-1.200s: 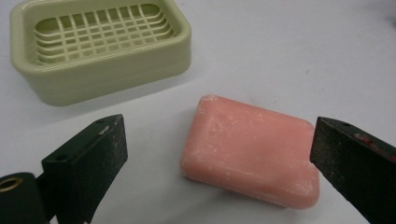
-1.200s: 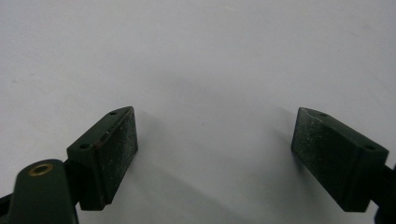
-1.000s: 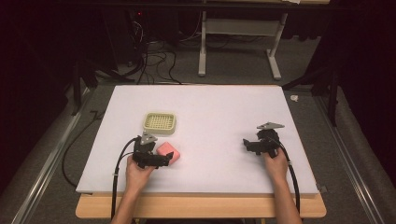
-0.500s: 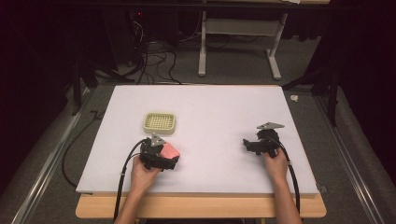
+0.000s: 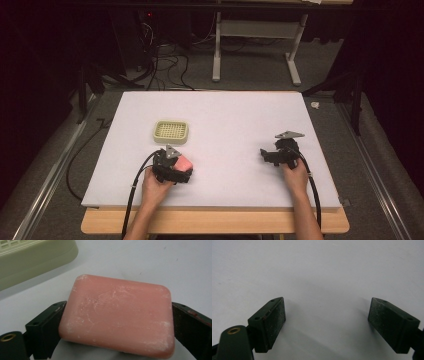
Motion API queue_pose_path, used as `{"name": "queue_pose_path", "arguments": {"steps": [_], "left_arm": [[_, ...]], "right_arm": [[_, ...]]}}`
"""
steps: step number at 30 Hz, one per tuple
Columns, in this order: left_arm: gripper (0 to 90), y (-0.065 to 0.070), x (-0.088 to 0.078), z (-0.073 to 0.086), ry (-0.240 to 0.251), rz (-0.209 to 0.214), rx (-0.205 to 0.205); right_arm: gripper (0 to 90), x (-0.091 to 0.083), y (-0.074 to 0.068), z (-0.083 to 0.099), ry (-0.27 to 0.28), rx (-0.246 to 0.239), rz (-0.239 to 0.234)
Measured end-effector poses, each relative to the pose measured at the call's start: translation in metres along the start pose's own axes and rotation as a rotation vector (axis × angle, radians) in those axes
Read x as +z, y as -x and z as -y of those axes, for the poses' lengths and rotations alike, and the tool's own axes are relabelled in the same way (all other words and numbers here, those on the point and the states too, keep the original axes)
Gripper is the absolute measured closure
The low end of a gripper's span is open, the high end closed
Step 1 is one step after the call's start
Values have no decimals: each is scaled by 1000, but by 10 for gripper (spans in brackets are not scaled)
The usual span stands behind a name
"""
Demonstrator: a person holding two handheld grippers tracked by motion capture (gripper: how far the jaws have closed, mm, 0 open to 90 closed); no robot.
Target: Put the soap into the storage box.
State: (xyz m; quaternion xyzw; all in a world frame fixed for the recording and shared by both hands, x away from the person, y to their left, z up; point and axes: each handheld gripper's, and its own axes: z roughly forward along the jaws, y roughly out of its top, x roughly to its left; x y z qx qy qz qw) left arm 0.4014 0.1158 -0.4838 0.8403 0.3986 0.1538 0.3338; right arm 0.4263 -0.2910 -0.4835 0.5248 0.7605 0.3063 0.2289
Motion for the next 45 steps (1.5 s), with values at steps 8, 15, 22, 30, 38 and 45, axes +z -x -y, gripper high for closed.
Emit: {"name": "queue_pose_path", "arguments": {"steps": [8,15,22,30,38,45], "left_arm": [[124,-2,-2,1,5,20,9],[136,-2,-2,3,26,18,4],[137,-3,-4,2,29,22,-5],[138,-3,-14,0,80,25,-13],[139,-7,-26,-3,117,32,-22],[141,-8,-31,-3,117,30,-26]], "right_arm": [[153,0,0,0,1,-1,0],[153,0,0,0,0,1,-1],[153,0,0,0,1,1,-1],[153,0,0,0,1,3,-1],[154,0,0,0,1,3,0],[153,0,0,0,1,3,-1]]}}
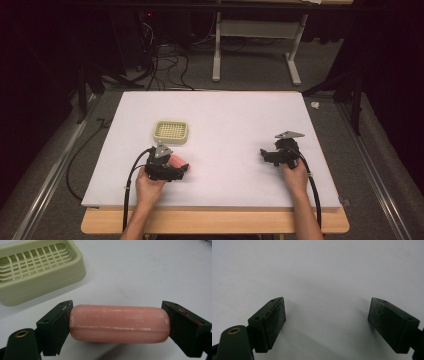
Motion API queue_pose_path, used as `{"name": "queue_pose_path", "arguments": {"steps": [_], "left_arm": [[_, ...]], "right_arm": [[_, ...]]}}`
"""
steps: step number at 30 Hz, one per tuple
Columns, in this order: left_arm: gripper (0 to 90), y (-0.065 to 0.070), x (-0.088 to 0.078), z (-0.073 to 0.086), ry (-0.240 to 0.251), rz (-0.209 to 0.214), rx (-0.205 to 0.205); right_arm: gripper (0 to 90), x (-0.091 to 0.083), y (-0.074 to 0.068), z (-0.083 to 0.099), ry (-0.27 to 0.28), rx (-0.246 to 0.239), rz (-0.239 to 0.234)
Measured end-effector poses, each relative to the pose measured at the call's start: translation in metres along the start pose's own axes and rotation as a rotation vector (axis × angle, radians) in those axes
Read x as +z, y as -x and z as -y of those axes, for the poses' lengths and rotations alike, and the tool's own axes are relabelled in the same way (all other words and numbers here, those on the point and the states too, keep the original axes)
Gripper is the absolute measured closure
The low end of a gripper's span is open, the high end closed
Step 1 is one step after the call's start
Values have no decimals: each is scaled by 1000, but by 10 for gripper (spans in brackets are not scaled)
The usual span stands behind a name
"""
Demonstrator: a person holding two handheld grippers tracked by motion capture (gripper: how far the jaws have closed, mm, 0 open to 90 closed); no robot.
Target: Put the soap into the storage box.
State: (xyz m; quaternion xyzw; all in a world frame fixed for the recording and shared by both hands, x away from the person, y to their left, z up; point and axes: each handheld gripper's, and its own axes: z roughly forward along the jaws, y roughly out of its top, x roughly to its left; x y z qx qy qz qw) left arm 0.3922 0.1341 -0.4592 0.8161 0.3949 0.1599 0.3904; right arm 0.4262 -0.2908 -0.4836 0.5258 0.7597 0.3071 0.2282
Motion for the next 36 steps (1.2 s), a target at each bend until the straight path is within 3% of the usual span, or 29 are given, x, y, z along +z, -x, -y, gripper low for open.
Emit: {"name": "queue_pose_path", "arguments": {"steps": [36], "left_arm": [[142,-19,-24,-24,52,-45,-46]], "right_arm": [[154,0,0,0,0,0,0]]}}
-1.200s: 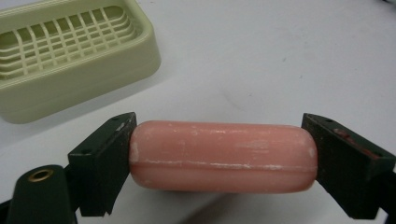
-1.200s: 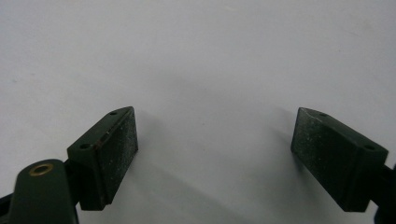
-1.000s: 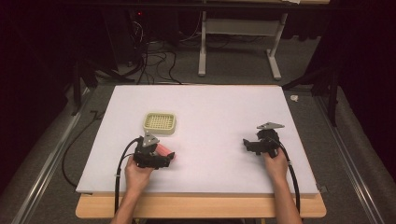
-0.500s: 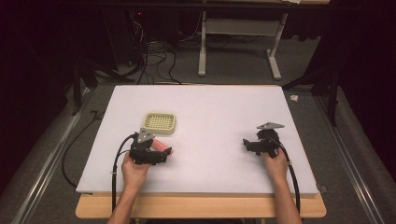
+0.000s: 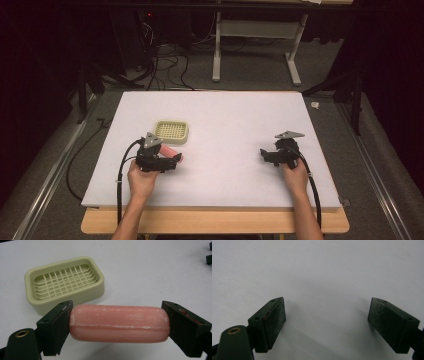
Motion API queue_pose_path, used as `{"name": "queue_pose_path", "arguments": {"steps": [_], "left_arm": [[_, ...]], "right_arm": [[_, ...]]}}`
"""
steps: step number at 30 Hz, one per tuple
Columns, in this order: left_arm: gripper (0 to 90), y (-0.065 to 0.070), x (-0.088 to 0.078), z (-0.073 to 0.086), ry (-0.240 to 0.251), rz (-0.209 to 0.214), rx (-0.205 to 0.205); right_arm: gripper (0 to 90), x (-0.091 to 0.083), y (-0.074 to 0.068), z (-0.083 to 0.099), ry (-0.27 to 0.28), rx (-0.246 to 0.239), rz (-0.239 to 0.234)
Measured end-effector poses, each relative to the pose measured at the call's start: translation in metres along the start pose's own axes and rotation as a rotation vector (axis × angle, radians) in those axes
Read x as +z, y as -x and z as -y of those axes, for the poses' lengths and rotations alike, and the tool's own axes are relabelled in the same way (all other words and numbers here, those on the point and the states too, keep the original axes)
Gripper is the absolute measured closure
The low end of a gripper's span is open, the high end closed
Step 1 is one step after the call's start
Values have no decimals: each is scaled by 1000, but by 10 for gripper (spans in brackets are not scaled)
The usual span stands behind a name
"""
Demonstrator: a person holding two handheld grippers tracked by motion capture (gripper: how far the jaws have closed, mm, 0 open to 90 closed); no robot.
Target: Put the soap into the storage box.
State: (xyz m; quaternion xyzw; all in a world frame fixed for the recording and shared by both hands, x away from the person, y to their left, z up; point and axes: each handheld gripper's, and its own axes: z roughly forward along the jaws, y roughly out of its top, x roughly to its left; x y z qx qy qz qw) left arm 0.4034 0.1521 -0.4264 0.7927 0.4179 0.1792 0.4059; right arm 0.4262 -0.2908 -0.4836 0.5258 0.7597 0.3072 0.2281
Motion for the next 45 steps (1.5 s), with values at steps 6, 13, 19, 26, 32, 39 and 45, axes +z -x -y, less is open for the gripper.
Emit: {"name": "queue_pose_path", "arguments": {"steps": [6,13,19,26,32,39,45], "left_arm": [[142,-6,-1,-10,16,8,-22],[142,-14,4,-20,4,0,-22],[142,-18,9,-28,0,-15,-17],[142,-25,14,-37,-3,-32,-43],[142,-30,22,-43,-11,-79,-54],[142,-37,35,-48,-17,-91,-73],[142,-45,47,-50,-41,-113,-94]], "right_arm": [[154,0,0,0,0,0,0],[154,0,0,0,0,-1,0],[154,0,0,0,1,-2,0],[154,0,0,0,1,-2,0],[154,0,0,0,1,-2,0],[154,0,0,0,1,-2,0],[155,0,0,0,1,-2,0]]}}
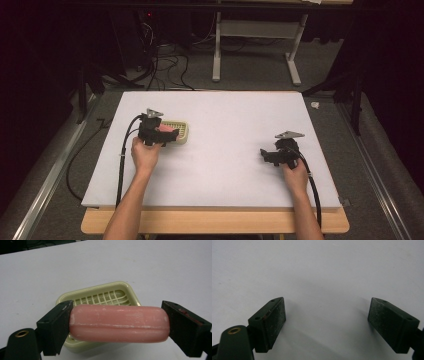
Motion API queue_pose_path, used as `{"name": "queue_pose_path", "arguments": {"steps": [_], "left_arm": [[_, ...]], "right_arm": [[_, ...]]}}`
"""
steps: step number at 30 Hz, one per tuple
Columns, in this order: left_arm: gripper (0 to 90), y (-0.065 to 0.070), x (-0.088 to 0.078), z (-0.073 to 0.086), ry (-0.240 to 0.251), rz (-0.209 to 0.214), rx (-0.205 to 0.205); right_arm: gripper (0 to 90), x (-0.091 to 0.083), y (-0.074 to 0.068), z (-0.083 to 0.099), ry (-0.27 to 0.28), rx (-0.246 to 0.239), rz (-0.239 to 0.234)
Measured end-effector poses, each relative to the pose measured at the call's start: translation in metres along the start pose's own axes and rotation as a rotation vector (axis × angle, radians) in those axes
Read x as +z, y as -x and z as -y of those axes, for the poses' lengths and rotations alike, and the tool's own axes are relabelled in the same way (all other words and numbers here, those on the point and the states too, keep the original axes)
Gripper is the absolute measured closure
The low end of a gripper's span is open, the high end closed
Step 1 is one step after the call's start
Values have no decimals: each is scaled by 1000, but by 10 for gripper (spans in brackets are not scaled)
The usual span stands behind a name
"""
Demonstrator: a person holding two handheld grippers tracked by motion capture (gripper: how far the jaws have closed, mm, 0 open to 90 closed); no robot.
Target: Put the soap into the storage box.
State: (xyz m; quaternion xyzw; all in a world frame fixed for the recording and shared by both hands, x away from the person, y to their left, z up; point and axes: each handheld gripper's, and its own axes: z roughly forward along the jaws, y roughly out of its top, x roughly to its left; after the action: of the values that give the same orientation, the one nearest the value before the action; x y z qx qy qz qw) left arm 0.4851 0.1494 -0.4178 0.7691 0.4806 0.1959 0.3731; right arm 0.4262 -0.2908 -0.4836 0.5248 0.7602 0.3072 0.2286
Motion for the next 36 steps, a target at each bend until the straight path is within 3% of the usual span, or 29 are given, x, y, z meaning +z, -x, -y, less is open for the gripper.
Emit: {"name": "queue_pose_path", "arguments": {"steps": [8,15,23,24,26,30,36], "left_arm": [[141,-6,18,-4,-2,-15,-38],[141,-7,26,-1,-19,-37,-37],[141,-5,30,1,-41,-48,-13],[141,-3,31,2,-47,-60,10],[140,-1,31,2,-48,-65,19],[140,1,31,3,-59,-63,19],[136,4,37,6,-110,-68,34]], "right_arm": [[155,0,0,0,0,0,-1],[155,0,0,0,0,0,-1],[155,0,0,0,0,0,0],[155,0,0,0,0,0,-1],[155,0,0,0,0,0,-1],[155,0,0,0,0,0,0],[155,0,0,0,0,0,0]]}}
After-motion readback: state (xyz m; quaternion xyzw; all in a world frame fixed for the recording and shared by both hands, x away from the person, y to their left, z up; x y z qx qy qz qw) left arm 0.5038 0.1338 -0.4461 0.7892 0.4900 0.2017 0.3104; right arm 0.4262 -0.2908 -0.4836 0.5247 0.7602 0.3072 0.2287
